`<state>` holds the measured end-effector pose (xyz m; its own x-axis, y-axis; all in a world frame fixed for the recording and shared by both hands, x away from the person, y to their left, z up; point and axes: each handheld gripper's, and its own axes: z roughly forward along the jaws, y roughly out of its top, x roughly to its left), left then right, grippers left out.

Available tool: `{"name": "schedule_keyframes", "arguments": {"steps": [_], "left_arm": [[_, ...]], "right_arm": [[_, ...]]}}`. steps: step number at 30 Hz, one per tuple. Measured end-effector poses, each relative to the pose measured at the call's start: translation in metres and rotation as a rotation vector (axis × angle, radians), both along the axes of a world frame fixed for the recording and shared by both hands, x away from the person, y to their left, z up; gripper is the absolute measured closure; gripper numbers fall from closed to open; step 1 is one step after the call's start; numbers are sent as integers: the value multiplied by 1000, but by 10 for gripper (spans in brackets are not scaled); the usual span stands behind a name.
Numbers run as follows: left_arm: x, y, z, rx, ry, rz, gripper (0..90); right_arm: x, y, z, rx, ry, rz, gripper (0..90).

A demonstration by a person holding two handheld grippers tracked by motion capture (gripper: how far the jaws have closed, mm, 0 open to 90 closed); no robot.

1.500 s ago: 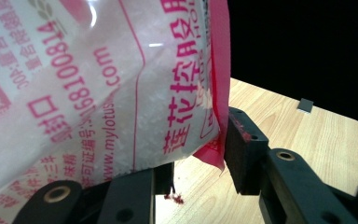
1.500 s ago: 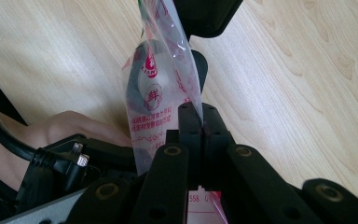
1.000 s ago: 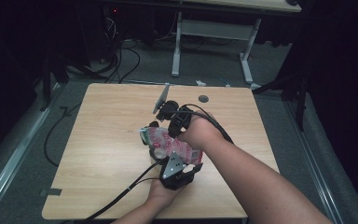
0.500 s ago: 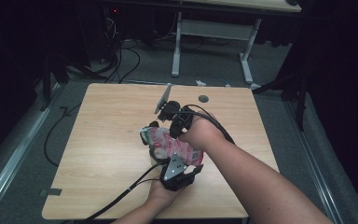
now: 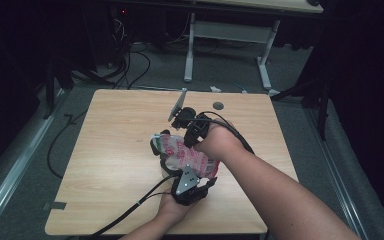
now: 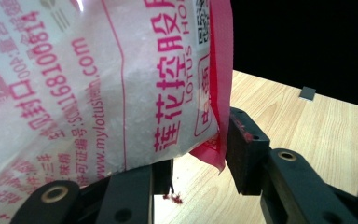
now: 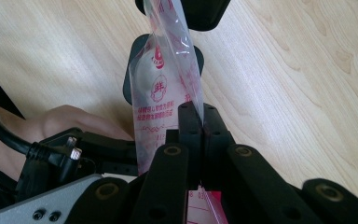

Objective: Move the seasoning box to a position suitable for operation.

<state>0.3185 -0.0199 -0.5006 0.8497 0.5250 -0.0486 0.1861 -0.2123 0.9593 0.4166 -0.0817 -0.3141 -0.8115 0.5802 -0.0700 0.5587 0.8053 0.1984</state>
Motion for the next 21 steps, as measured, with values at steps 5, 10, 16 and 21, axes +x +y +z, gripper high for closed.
{"name": "schedule_keyframes", "arguments": {"steps": [5,10,16,21], "left_arm": [[0,2,-1,3,1,4,654],[0,3,-2,4,4,6,658],[-1,4,-4,3,9,5,664],[-2,5,-6,2,14,5,668]], "right_arm": [[-1,-1,-1,4,4,-5,894],[-1,-1,-1,4,2,-2,894],[-2,-3,-1,6,4,-6,894],[-3,-4,-2,9,7,-14,894]]}}
